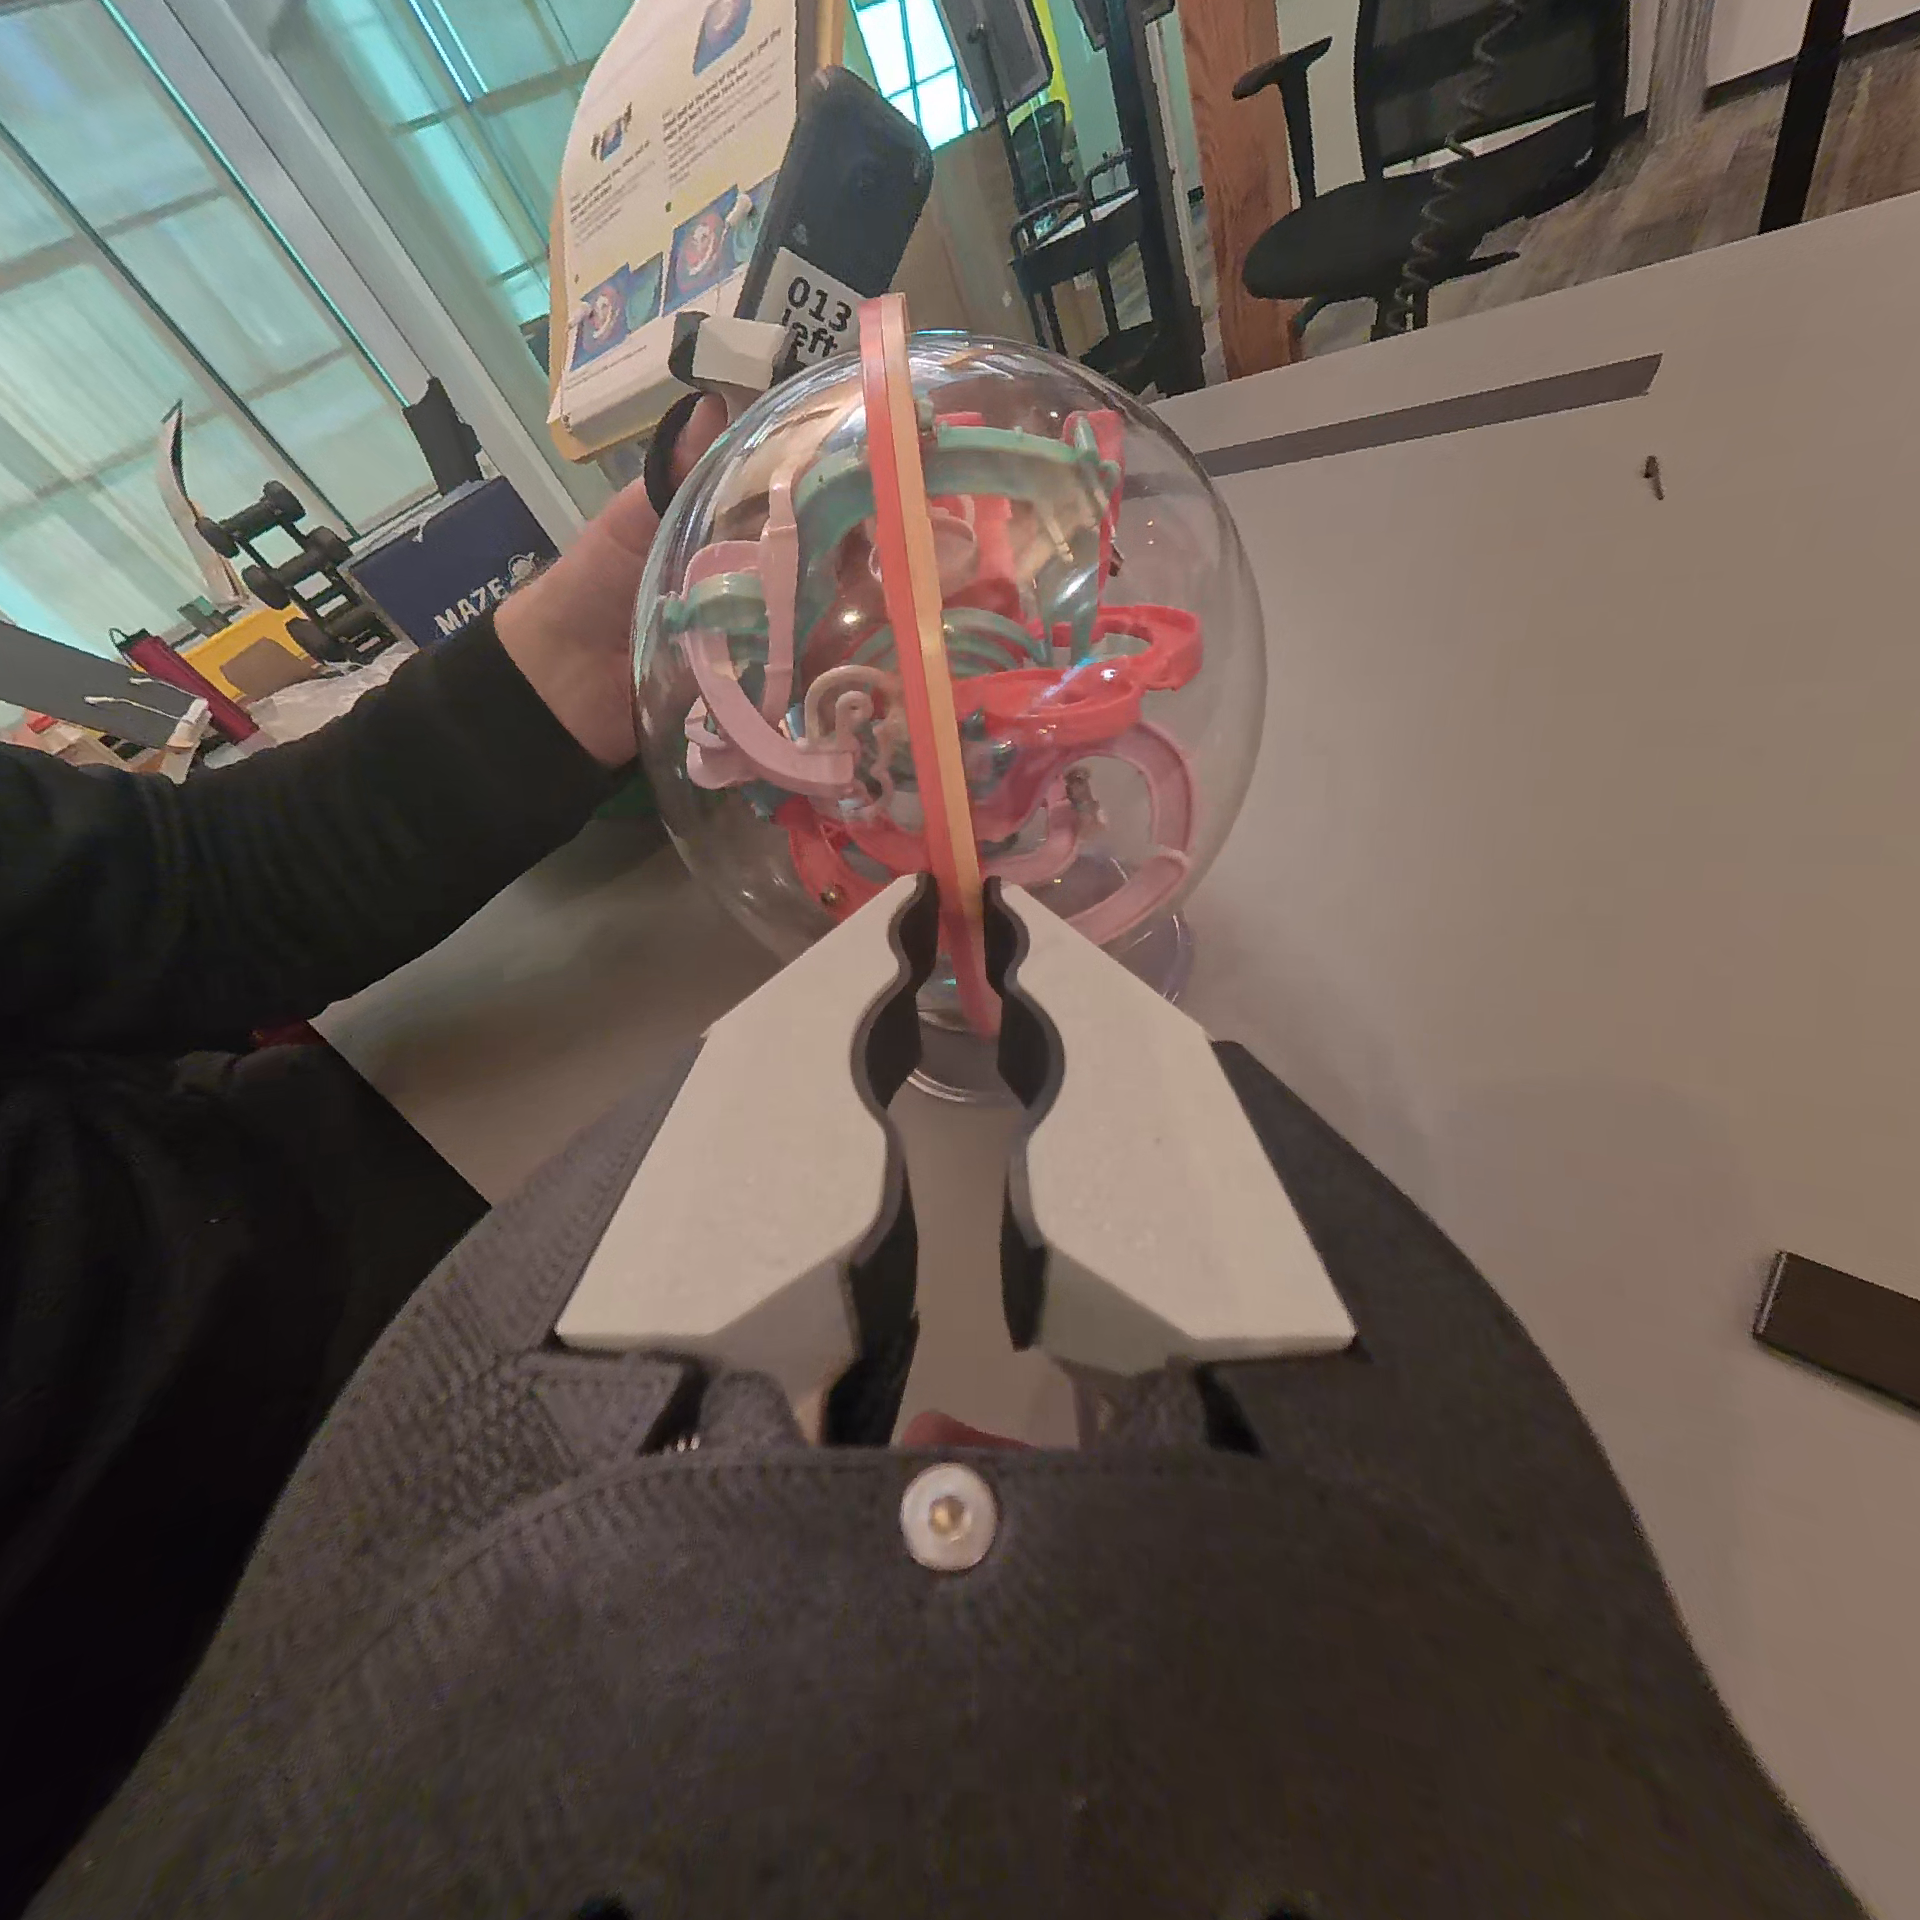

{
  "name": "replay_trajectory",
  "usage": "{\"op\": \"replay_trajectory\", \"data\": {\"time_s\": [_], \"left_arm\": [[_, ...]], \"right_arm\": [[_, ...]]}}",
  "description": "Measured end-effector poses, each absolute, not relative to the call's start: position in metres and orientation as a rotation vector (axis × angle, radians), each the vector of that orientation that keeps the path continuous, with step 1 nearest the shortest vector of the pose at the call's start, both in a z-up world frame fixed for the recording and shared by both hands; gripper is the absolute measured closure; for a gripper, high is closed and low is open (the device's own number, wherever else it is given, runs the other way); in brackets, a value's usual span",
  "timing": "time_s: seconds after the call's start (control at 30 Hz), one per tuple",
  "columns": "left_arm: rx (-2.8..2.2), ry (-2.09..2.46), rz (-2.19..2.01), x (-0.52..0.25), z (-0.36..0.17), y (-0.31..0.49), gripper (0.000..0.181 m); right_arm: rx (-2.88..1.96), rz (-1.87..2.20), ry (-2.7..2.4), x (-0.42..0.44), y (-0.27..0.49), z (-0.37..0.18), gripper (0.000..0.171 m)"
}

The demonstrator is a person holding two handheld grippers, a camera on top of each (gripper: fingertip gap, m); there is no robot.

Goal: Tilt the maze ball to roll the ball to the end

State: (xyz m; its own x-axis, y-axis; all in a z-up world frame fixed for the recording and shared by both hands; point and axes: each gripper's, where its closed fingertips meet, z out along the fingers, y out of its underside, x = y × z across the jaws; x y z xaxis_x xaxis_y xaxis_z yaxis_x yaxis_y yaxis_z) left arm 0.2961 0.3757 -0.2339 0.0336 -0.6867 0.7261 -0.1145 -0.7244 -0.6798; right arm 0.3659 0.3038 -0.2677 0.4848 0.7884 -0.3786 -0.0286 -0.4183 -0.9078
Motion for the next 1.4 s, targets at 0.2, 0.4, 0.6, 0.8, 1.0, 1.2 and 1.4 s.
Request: {"op": "replay_trajectory", "data": {"time_s": [0.2, 0.4, 0.6, 0.8, 1.0, 1.2, 1.4], "left_arm": [[-1.870, 0.778, -1.774, 0.297, -0.235, 0.378, 0.073], [-1.847, 0.769, -1.797, 0.297, -0.235, 0.378, 0.073], [-1.845, 0.755, -1.816, 0.297, -0.235, 0.380, 0.074], [-1.871, 0.739, -1.827, 0.298, -0.235, 0.382, 0.076], [-1.855, 0.761, -1.810, 0.295, -0.229, 0.384, 0.101], [-1.844, 0.767, -1.819, 0.292, -0.229, 0.382, 0.101], [-1.824, 0.773, -1.793, 0.285, -0.226, 0.382, 0.114]], "right_arm": [[-1.780, 1.048, -0.648, 0.366, 0.303, -0.267, 0.165], [-1.793, 1.017, -0.660, 0.365, 0.302, -0.266, 0.165], [-1.791, 1.009, -0.670, 0.362, 0.300, -0.265, 0.165], [-1.802, 1.051, -0.650, 0.361, 0.298, -0.266, 0.165], [-1.798, 1.111, -0.632, 0.357, 0.295, -0.263, 0.165], [-1.805, 1.118, -0.625, 0.354, 0.295, -0.263, 0.165], [-1.824, 1.122, -0.608, 0.352, 0.295, -0.263, 0.165]]}}
